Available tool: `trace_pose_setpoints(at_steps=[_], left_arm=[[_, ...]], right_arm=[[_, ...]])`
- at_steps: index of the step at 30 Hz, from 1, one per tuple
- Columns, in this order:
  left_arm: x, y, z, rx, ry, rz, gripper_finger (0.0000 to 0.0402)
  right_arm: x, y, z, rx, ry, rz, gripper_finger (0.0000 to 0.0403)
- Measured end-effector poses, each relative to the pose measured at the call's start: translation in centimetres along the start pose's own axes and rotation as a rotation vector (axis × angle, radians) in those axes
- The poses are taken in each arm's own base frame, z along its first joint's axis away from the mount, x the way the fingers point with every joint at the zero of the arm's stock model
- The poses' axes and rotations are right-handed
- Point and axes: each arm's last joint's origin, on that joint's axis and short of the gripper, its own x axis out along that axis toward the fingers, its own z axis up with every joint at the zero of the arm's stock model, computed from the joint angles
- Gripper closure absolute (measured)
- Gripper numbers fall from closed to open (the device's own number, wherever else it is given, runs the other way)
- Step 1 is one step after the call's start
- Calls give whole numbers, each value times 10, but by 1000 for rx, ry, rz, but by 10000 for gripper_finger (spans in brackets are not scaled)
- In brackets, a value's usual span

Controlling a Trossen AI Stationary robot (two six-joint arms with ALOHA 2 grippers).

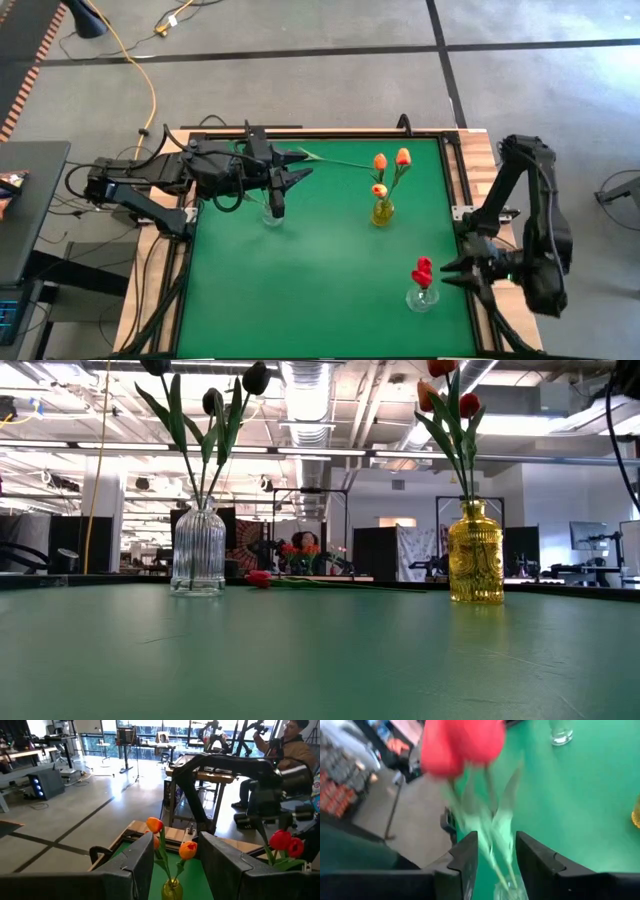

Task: Sort flowers into vase by color
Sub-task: Put the red tulip into the bottom transparent vase

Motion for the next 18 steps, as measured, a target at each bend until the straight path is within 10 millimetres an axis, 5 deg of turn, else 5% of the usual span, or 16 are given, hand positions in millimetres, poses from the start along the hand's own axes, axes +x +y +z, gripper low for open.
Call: trace_pose_setpoints(at_steps=[6, 18], left_arm=[[0, 0, -2, 31, 20, 1, 258], [-1, -2, -14, 107, 146, -125, 258]], right_arm=[[-8, -13, 42, 129, -60, 8, 249], [-26, -48, 127, 102, -343, -200, 261]])
